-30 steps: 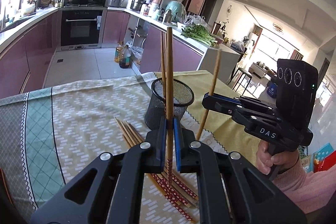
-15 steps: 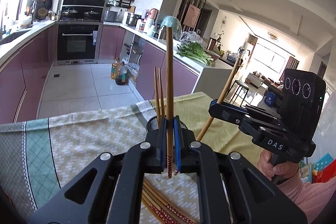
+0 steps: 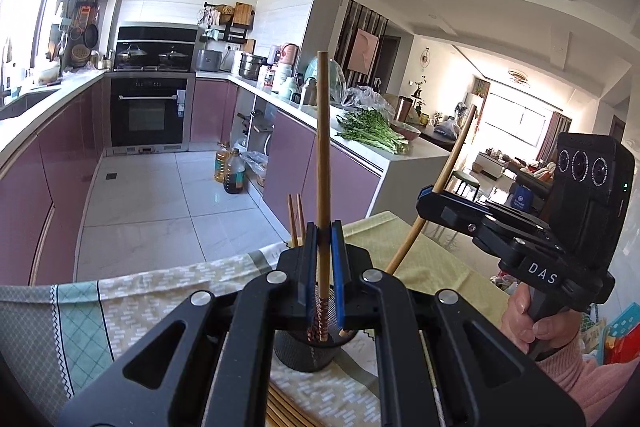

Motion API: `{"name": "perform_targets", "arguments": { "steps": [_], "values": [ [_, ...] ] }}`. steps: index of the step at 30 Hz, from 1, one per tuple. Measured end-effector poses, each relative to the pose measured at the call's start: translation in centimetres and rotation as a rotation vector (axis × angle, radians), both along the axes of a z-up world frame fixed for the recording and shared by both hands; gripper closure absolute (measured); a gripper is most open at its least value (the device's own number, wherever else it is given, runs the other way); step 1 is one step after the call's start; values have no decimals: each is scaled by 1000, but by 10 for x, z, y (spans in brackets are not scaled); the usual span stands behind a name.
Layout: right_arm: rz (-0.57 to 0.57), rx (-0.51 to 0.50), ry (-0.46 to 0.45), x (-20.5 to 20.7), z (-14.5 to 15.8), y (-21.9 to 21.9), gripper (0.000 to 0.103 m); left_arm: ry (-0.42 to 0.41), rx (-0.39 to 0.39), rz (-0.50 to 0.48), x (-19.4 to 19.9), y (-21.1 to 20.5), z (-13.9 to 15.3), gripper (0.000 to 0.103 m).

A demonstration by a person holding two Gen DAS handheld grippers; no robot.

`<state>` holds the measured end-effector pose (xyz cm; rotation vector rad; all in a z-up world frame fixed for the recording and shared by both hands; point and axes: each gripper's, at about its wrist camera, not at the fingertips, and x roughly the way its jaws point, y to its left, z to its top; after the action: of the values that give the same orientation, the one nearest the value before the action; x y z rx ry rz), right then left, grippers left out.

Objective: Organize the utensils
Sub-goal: 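Lower the left tool's chopstick into the mesh cup while the right tool inserts its chopstick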

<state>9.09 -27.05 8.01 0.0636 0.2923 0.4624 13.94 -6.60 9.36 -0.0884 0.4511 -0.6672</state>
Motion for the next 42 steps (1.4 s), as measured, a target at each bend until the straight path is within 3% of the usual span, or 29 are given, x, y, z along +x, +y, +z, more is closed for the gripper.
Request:
{"name": "perform_targets", "arguments": {
  "steps": [6,19,35,42],
  "values": [
    [-16,-17,48,21,-14,3,98,25,51,0,16,-17,-12,96],
    [-5,-59,283,60,-71,7,98,169,211,-74,37,-41,-77,96],
    [-41,-43,349,82,-85,9,96,251,216,-41,76,-51,-95,94],
    [-50,-33,351,83,-86,7,96,229,201,13,69,-39,-96,87]
  ]
}}
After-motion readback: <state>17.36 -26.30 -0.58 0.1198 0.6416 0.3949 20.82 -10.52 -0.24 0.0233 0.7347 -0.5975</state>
